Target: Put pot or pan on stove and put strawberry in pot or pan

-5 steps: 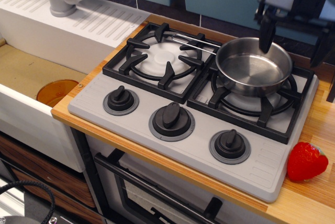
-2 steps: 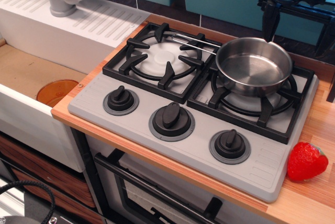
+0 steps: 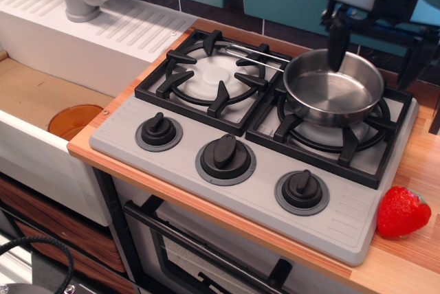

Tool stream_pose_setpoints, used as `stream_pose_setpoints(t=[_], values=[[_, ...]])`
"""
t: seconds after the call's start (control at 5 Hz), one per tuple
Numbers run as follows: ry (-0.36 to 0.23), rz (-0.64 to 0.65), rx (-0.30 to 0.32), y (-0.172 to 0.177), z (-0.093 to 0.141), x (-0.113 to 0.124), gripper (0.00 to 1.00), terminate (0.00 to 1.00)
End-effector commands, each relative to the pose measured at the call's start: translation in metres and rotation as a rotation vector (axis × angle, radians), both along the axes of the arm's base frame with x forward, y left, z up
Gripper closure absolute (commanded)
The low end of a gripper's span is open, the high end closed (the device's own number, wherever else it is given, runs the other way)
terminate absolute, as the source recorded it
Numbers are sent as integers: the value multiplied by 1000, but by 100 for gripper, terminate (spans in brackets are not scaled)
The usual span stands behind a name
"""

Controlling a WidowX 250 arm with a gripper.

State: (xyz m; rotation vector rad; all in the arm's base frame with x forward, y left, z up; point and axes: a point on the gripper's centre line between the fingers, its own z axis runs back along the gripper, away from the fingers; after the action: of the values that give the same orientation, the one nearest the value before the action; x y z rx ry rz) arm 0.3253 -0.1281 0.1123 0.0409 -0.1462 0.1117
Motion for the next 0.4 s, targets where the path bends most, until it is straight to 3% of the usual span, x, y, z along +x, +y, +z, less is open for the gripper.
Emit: stream_pose_setpoints(t=[0.0,0.2], values=[[-112,32,0,-38,19,-46,0,0],[-118,59,4,-54,12,-56,0,0]])
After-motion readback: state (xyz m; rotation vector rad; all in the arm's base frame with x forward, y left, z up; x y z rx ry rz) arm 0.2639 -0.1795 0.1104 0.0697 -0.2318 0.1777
